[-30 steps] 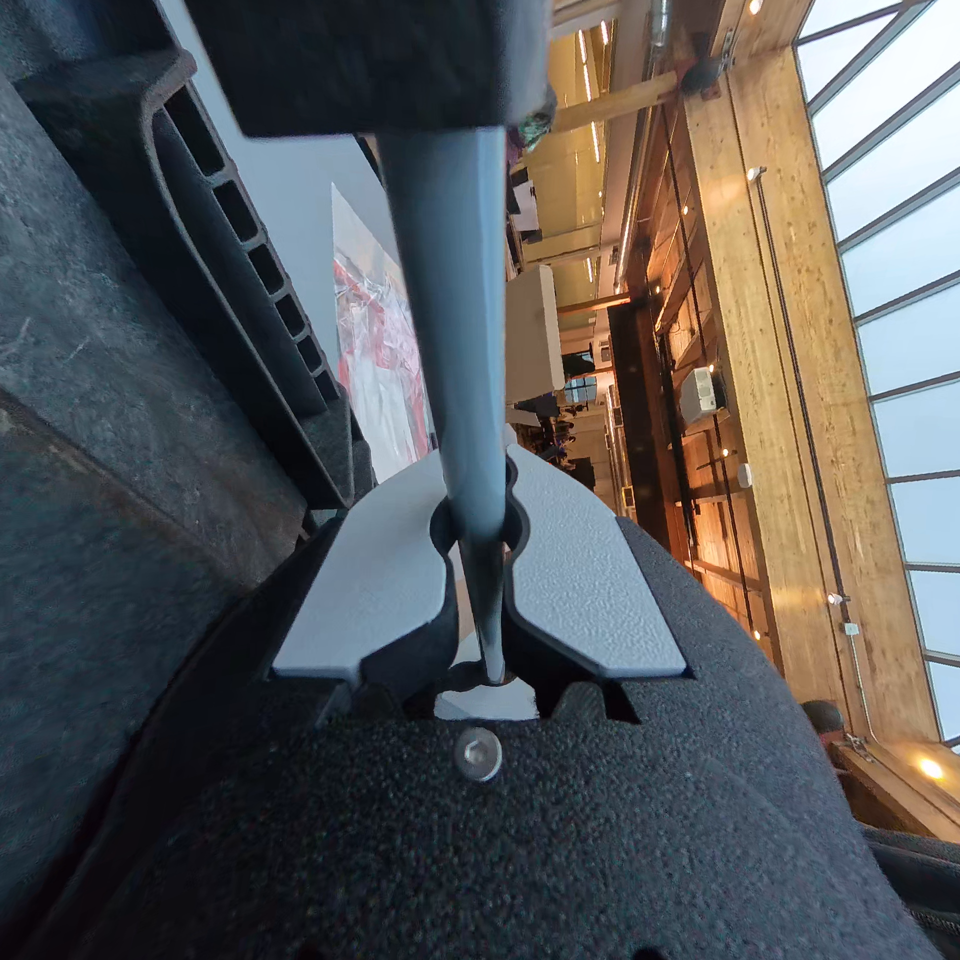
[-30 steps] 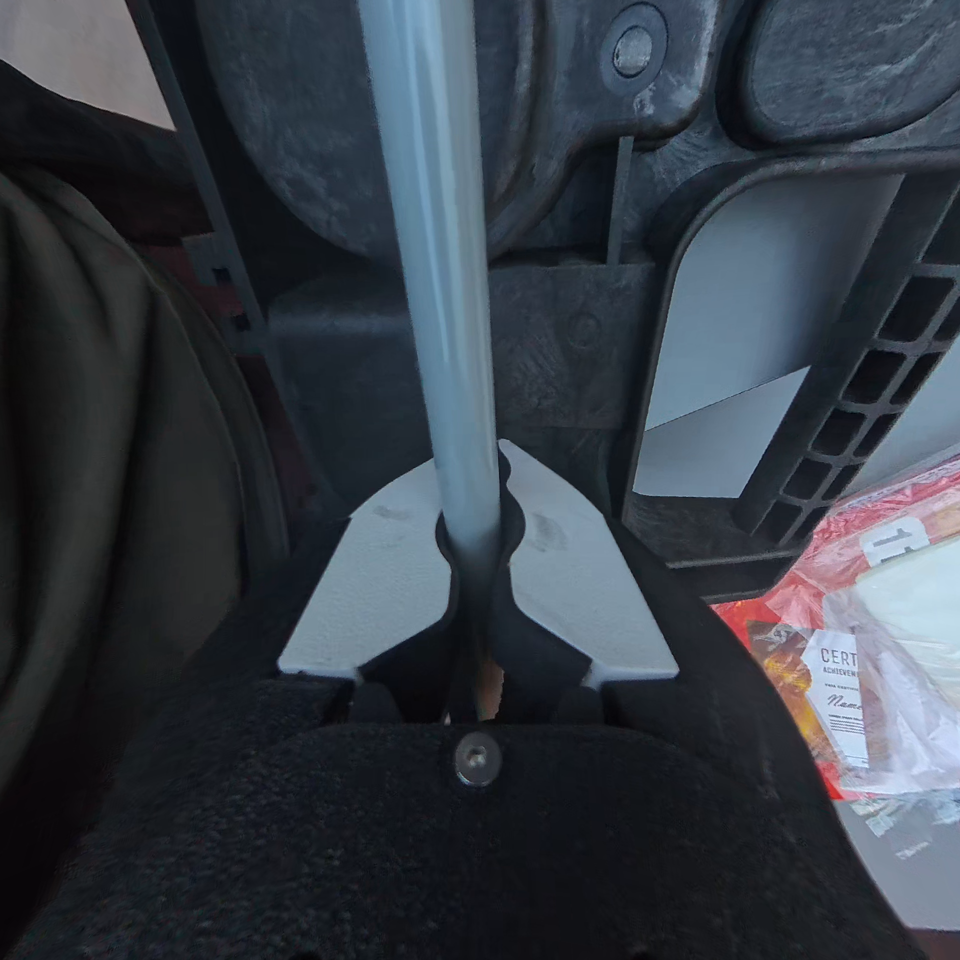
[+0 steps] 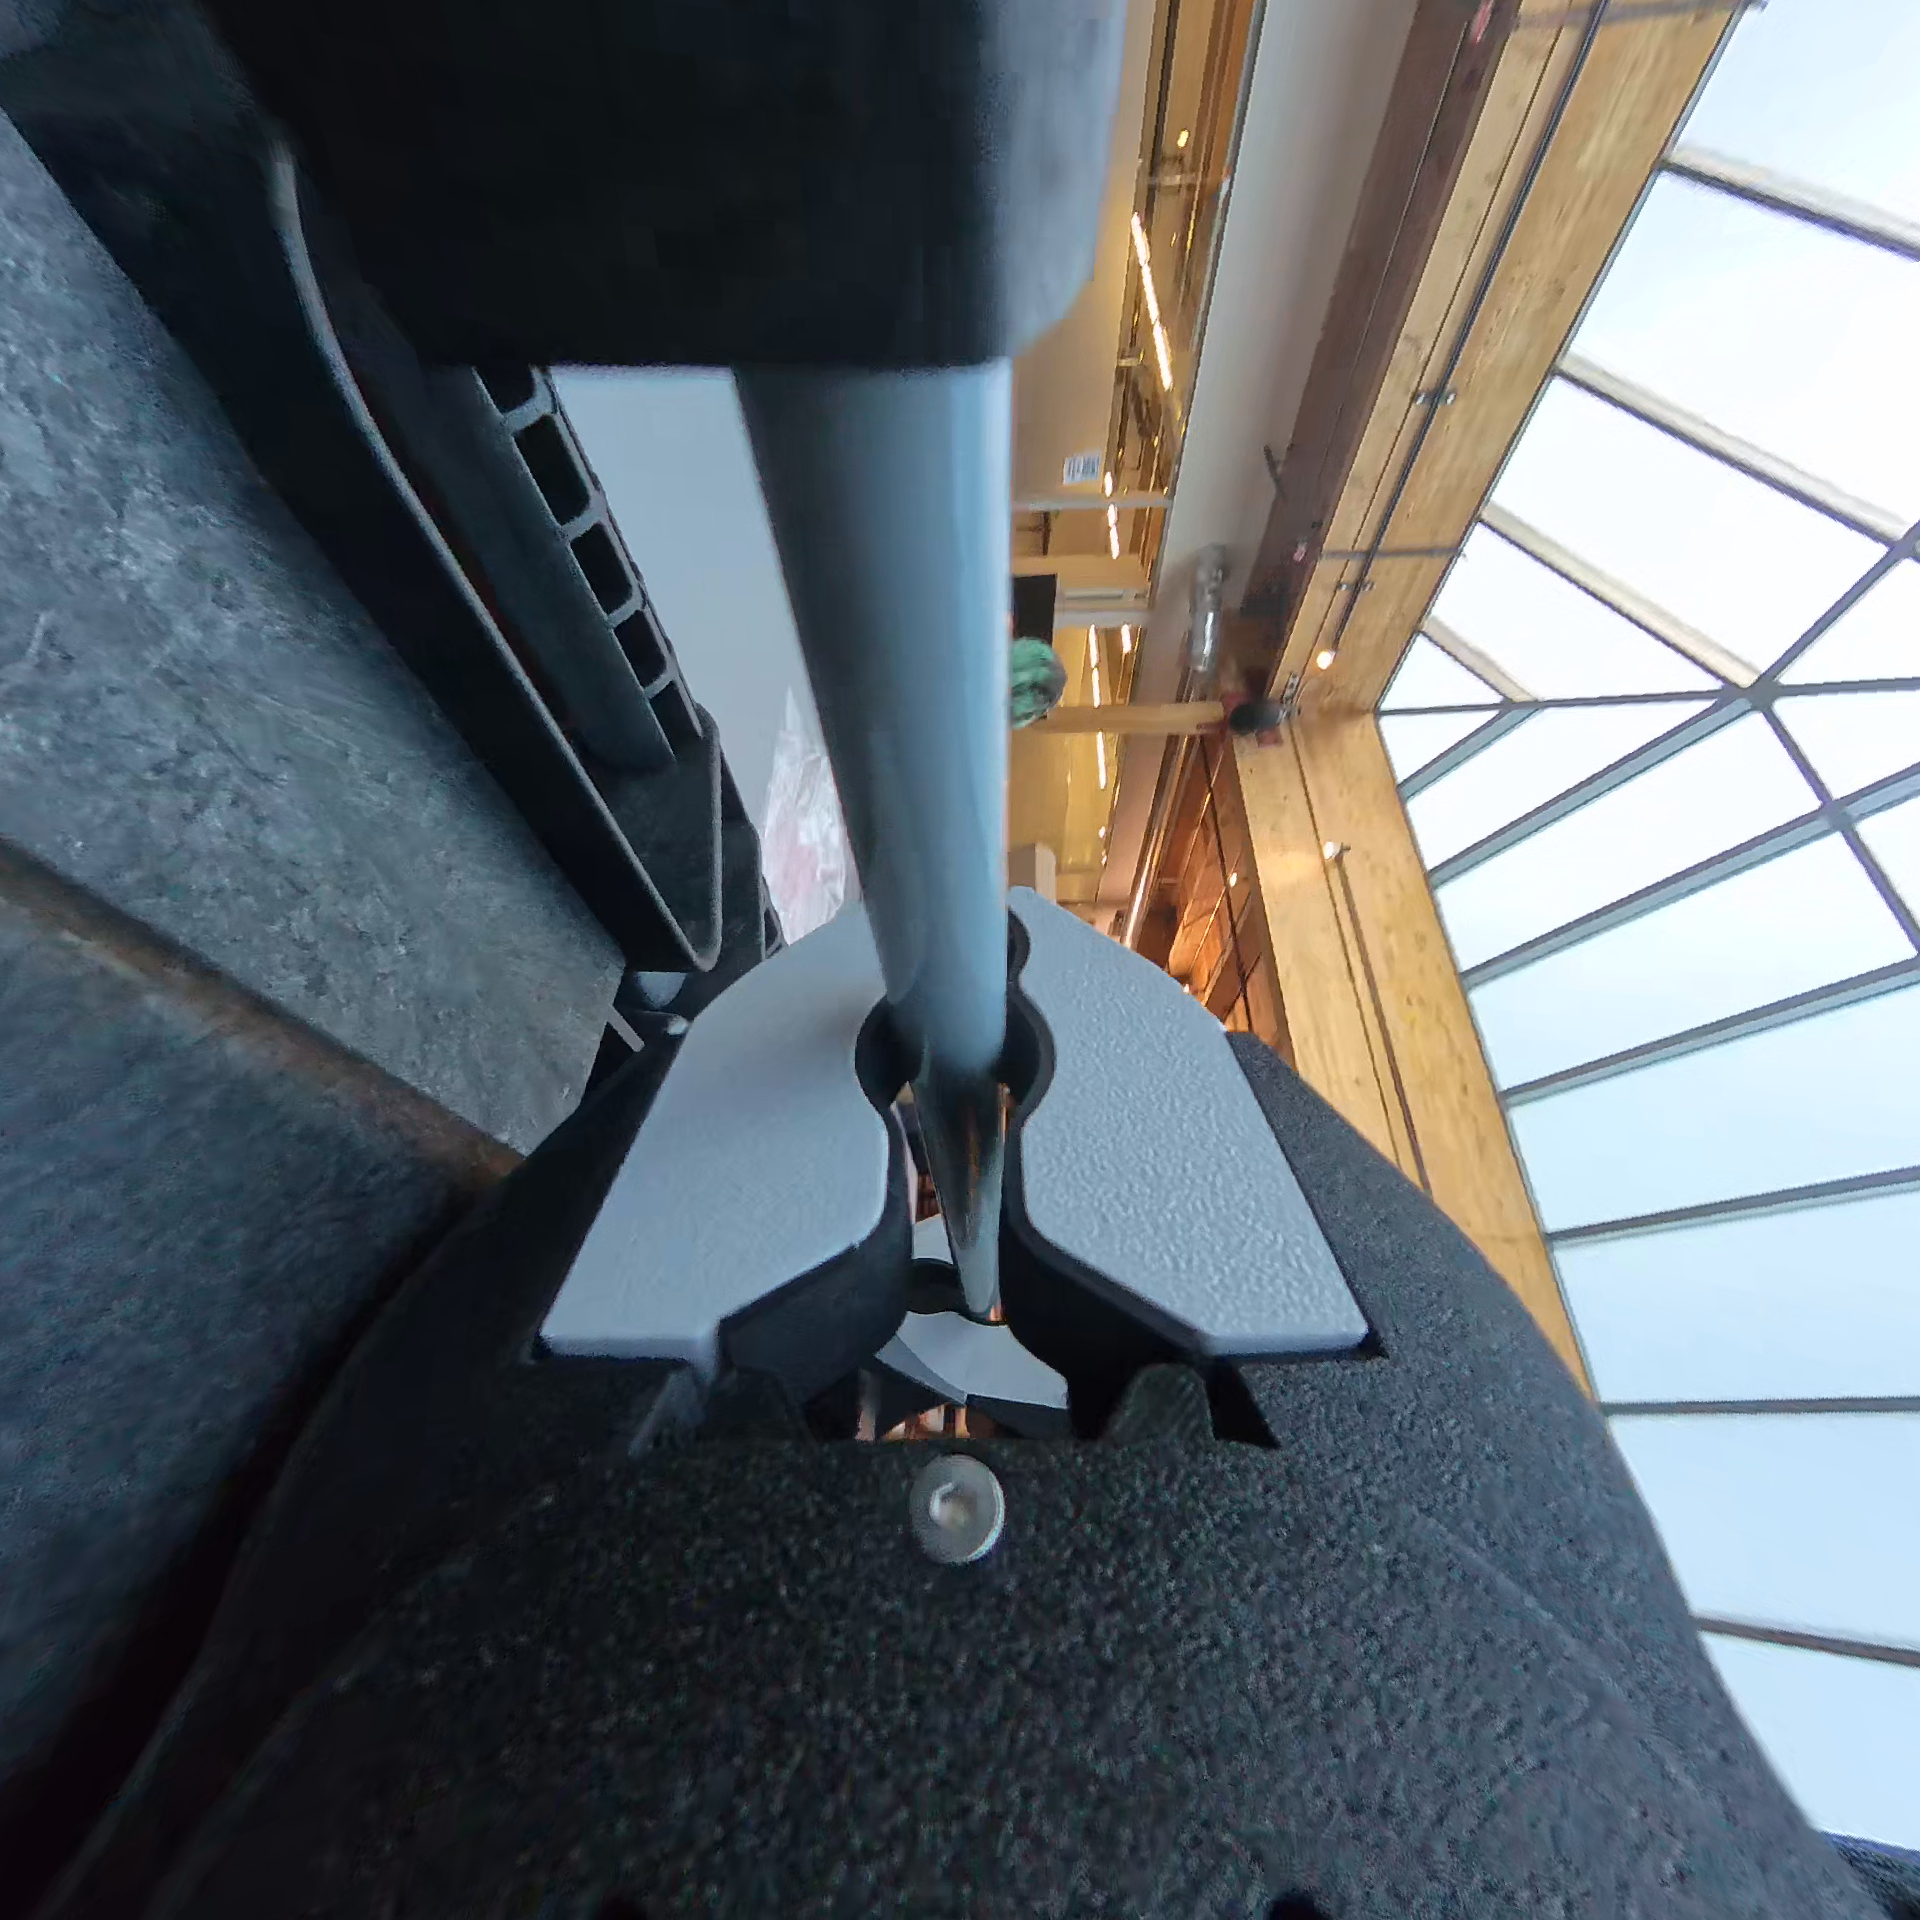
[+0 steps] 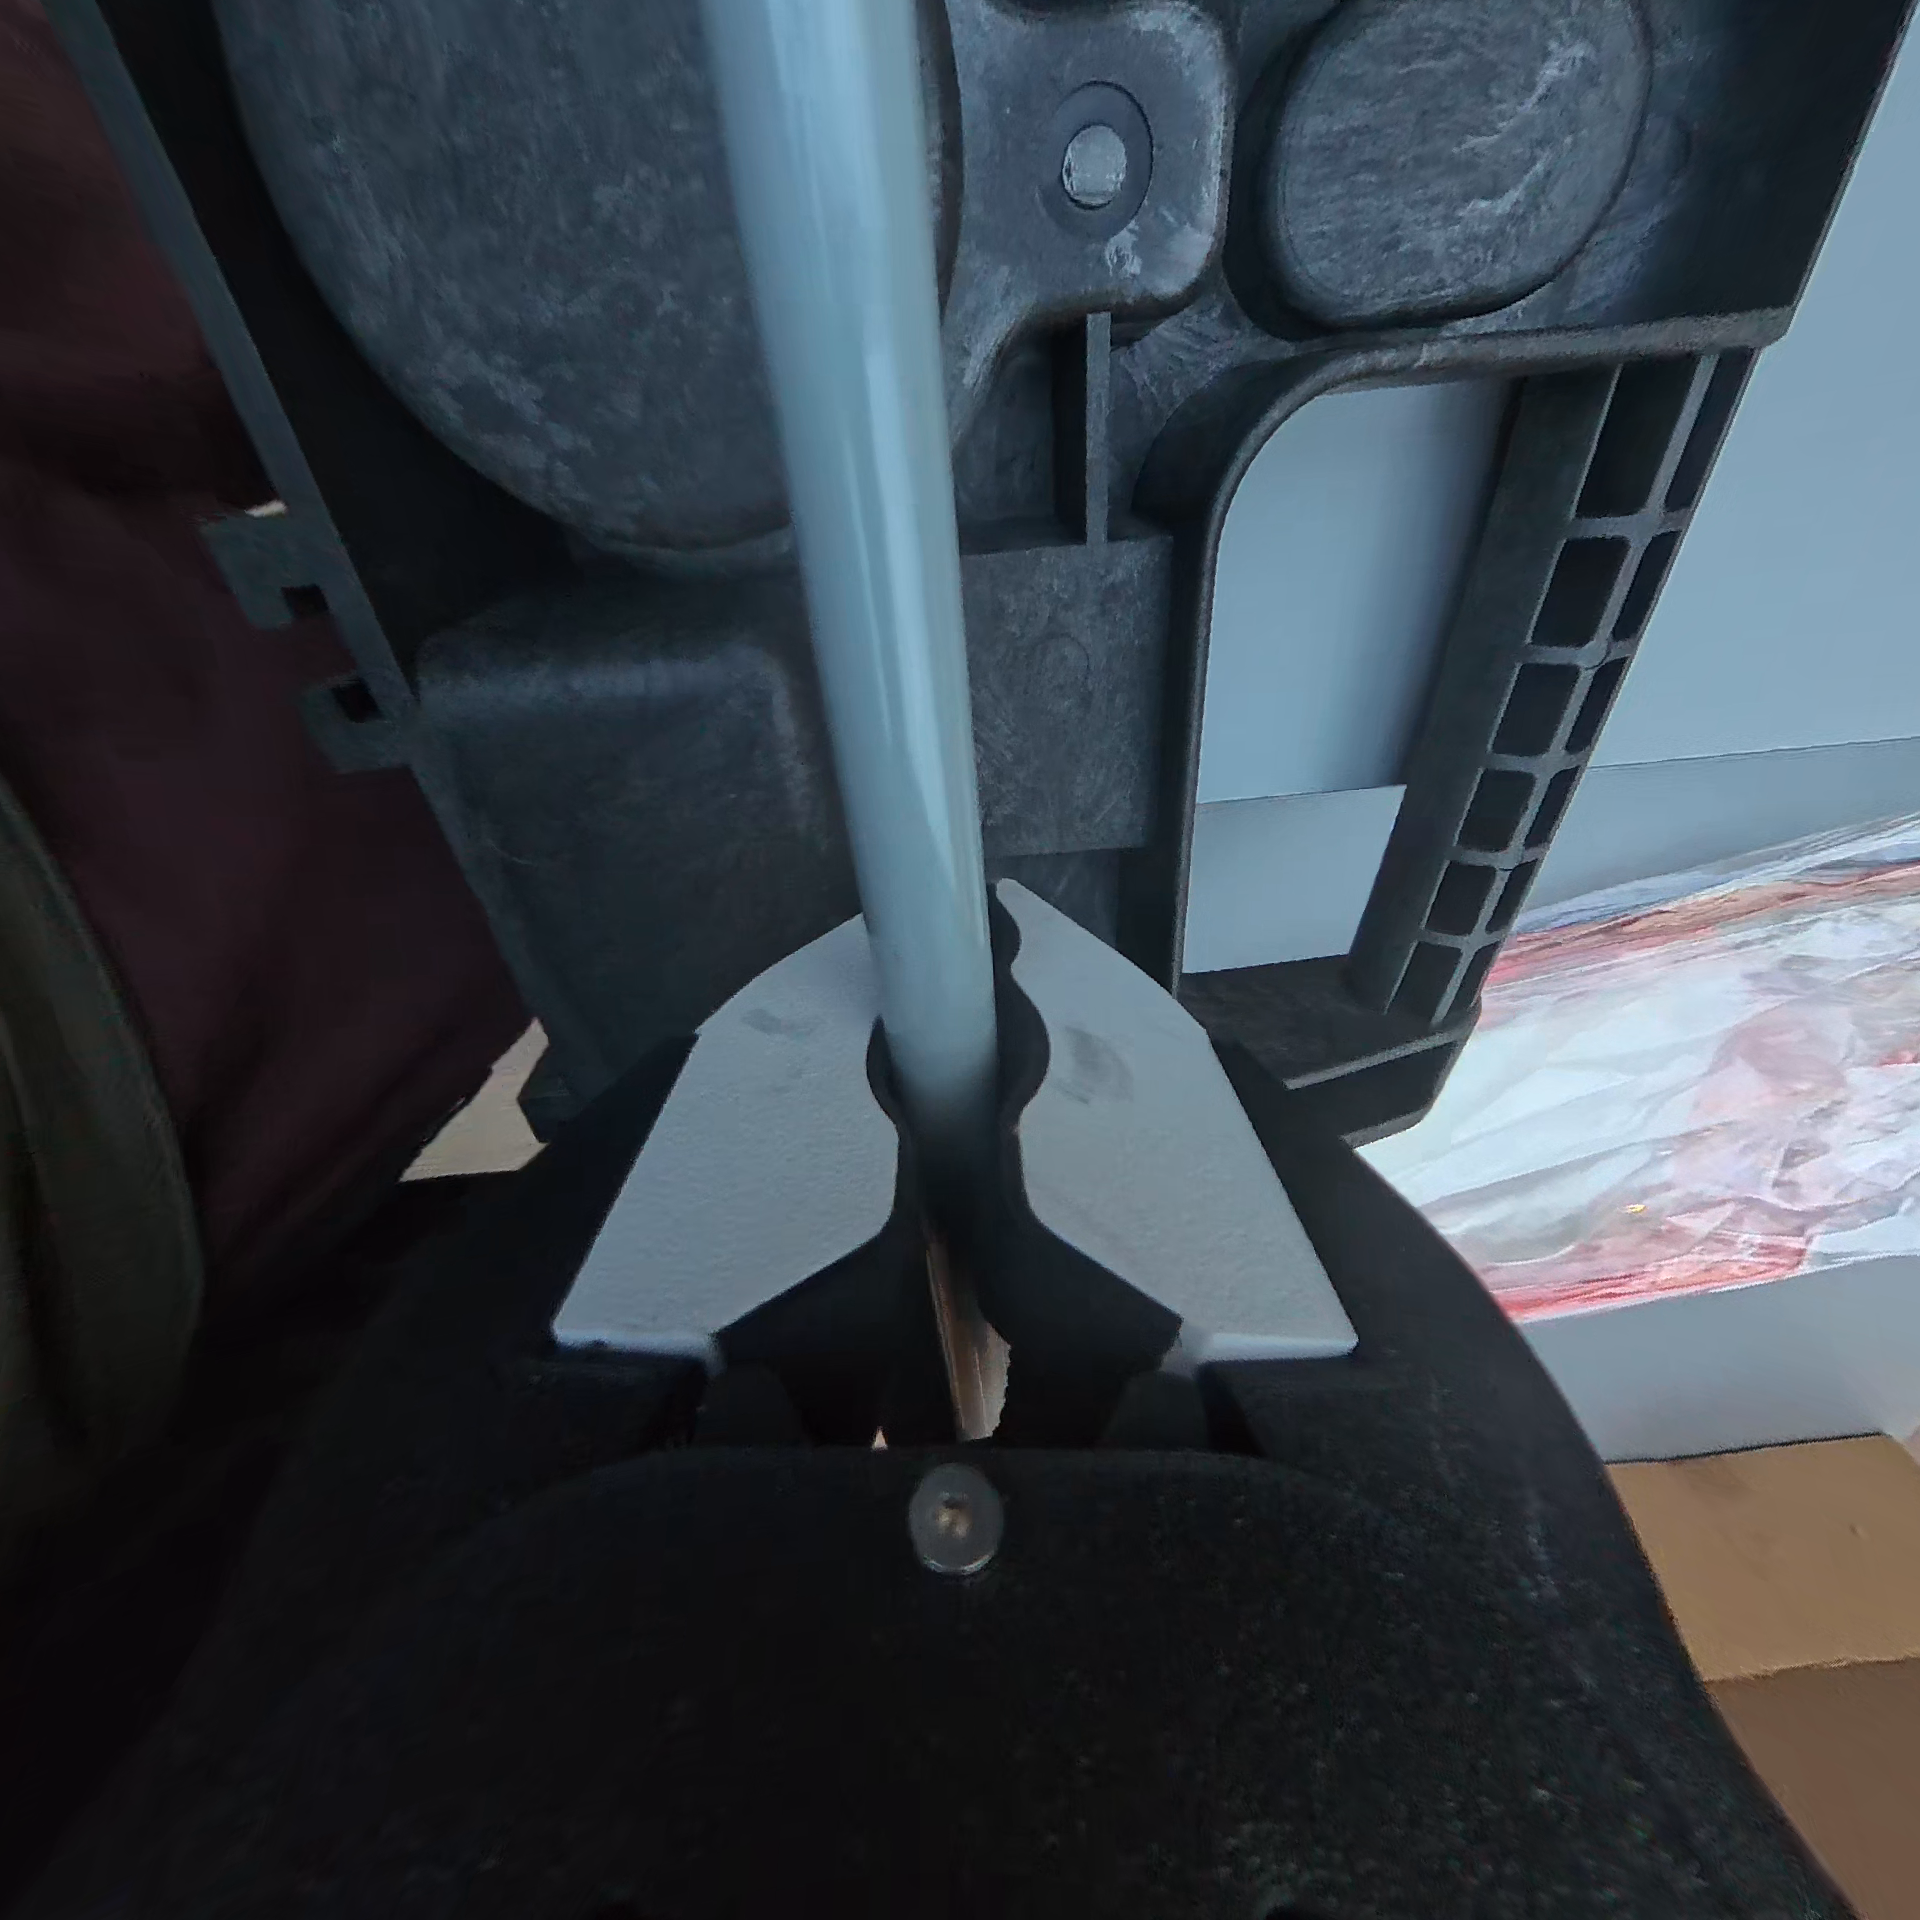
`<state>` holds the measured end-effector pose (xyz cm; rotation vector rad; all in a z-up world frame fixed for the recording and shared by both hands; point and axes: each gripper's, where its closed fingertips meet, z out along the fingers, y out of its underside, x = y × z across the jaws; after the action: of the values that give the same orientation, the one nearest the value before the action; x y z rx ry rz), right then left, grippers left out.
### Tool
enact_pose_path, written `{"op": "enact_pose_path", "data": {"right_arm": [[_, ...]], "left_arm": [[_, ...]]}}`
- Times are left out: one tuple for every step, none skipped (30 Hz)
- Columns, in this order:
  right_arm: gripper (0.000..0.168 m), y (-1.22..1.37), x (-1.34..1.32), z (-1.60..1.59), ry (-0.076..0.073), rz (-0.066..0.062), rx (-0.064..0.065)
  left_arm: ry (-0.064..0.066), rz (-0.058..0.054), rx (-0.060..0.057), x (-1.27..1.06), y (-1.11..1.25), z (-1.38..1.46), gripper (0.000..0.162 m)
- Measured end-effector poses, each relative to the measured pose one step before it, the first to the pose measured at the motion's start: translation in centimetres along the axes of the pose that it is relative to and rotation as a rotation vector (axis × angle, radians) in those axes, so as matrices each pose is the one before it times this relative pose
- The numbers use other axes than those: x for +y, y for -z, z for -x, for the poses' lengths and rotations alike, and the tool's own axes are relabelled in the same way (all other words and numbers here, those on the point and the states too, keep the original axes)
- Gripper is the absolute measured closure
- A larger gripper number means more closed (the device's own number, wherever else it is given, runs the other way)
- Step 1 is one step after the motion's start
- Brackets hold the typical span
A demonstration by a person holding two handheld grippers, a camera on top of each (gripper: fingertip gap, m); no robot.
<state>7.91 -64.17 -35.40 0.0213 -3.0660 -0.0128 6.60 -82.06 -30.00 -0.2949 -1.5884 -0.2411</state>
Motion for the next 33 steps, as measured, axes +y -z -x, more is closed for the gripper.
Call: {"op": "enact_pose_path", "data": {"right_arm": [[0.158, -0.045, 0.446, -0.841, 0.0252, -0.0038, 0.006], [0.158, -0.037, 0.473, -0.855, 0.0231, -0.0037, 0.0077], [0.157, -0.054, 0.508, -0.86, 0.0219, -0.0013, 0.0083], [0.157, -0.054, 0.51, -0.838, 0.0214, -0.0007, 0.0076], [0.157, -0.068, 0.507, -0.847, 0.0217, 0.0006, 0.0097], [0.157, -0.078, 0.519, -0.858, 0.0226, 0.0023, 0.0124], [0.157, -0.082, 0.509, -0.828, 0.0231, 0.0035, 0.0137], [0.157, -0.094, 0.488, -0.81, 0.022, 0.0042, 0.0141], [0.157, -0.108, 0.469, -0.809, 0.0209, 0.0044, 0.016], [0.156, -0.128, 0.421, -0.751, 0.0183, 0.0026, 0.0147], [0.156, -0.126, 0.397, -0.725, 0.0183, 0.002, 0.0145], [0.156, -0.139, 0.347, -0.705, 0.0177, -0.0002, 0.0165], [0.156, -0.145, 0.278, -0.663, 0.0135, -0.0045, 0.0161], [0.156, -0.13, 0.164, -0.485, 0.0129, -0.0083, 0.0106], [0.156, -0.062, -0.03, -0.141, 0.0129, -0.0149, -0.0063], [0.156, -0.033, -0.149, 0.053, 0.0087, -0.0177, -0.0116], [0.157, -0.017, -0.116, 0.001, 0.006, -0.0123, -0.0001], [0.156, -0.016, -0.04, -0.071, 0.0033, -0.0069, 0.0111], [0.156, 0.01, -0.042, -0.069, -0.005, -0.0097, 0.0164], [0.156, 0.018, -0.064, -0.06, -0.0203, -0.0138, 0.0157], [0.154, 0.068, -0.091, -0.064, -0.0308, -0.0191, 0.0157], [0.15, 0.156, -0.079, -0.114, -0.0332, -0.0206, 0.0175], [0.146, 0.224, -0.032, -0.112, -0.0311, -0.0173, 0.0156], [0.142, 0.327, -0.021, -0.085, -0.0309, -0.0184, 0.015], [0.14, 0.47, -0.079, -0.099, -0.0314, -0.0232, 0.0157], [0.14, 0.566, -0.104, -0.049, -0.0342, -0.0257, 0.0115], [0.138, 0.588, -0.07, 0.068, -0.0335, -0.0232, 0.0046], [0.137, 0.508, -0.029, 0.13, -0.0246, -0.0182, 0.002], [0.136, 0.355, 0.075, 0.17, -0.0096, -0.0084, 0.002], [0.135, 0.163, 0.195, 0.118, 0.0049, 0.0055, 0.0051], [0.133, 0.037, 0.204, 0.013, 0.0124, 0.0107, 0.0101], [0.133, 0.023, 0.11, -0.041, 0.0132, 0.0069, 0.0074], [0.133, 0.025, 0.057, -0.026, 0.0072, 0.0051, 0.0007]], "left_arm": [[-0.001, -0.0276, 0.0025, 0.267, -0.425, -0.032, 0.149], [-0.004, -0.0232, -0.0006, 0.283, -0.454, -0.043, 0.148], [0.0004, -0.0171, -0.0014, 0.329, -0.502, -0.047, 0.149], [0.0028, -0.0134, -0.0015, 0.336, -0.527, -0.055, 0.149], [0.0034, -0.0078, -0.0014, 0.354, -0.517, -0.048, 0.149], [0.0042, -0.0001, -0.0002, 0.418, -0.5, -0.039, 0.149], [0.0022, 0.0009, -0.0003, 0.421, -0.449, -0.04, 0.148], [0.0015, 0.0139, -0.0002, 0.585, -0.375, -0.017, 0.148], [0.0079, 0.0234, -0.0021, 0.731, -0.352, -0.011, 0.146], [0.0067, 0.0211, 0.0114, 0.7, -0.338, -0.191, 0.139], [0.0091, 0.0191, 0.0167, 0.68, -0.273, -0.247, 0.136], [0.0048, 0.0162, 0.0112, 0.592, -0.182, -0.162, 0.133], [-0.0022, 0.0225, 0.0183, 0.579, -0.097, -0.239, 0.132], [-0.0052, 0.0205, 0.0223, 0.449, -0.069, -0.275, 0.131], [0.0067, -0.0095, 0.0334, 0.006, -0.028, -0.513, 0.121], [0.0111, 0.0011, -0.0001, -0.029, 0.084, -0.154, 0.118], [-0.0124, 0.0384, -0.0307, 0.315, 0.242, 0.145, 0.12], [-0.0559, 0.0547, -0.0235, 0.407, 0.262, 0.073, 0.122], [-0.0493, 0.0146, -0.0186, -0.039, 0.443, 0.062, 0.122], [-0.0093, -0.0291, -0.0198, -0.504, 0.654, 0.279, 0.122], [0.0309, -0.0448, 0.0102, -0.678, 0.719, 0.087, 0.122], [0.0376, -0.0293, 0.0304, -0.475, 0.672, -0.236, 0.123], [0.0053, 0.002, 0.0114, -0.046, 0.568, -0.298, 0.125], [-0.0192, 0.0345, -0.0123, 0.427, 0.486, -0.159, 0.126], [-0.044, 0.0465, -0.0151, 0.623, 0.469, -0.256, 0.127], [-0.0602, 0.0422, -0.0283, 0.569, 0.534, -0.183, 0.127], [-0.0681, 0.0398, -0.0344, 0.495, 0.589, -0.156, 0.127], [-0.0601, 0.0349, -0.0311, 0.344, 0.624, -0.144, 0.128], [-0.0481, 0.0182, -0.0224, 0.064, 0.625, -0.247, 0.129], [-0.0435, 0.0077, -0.0123, -0.183, 0.588, -0.383, 0.129], [-0.0485, 0.0018, -0.0175, -0.386, 0.527, -0.34, 0.13], [-0.0617, 0.0013, -0.031, -0.552, 0.459, -0.156, 0.13], [-0.0748, 0.003, -0.04, -0.684, 0.396, 0.007, 0.129]]}}
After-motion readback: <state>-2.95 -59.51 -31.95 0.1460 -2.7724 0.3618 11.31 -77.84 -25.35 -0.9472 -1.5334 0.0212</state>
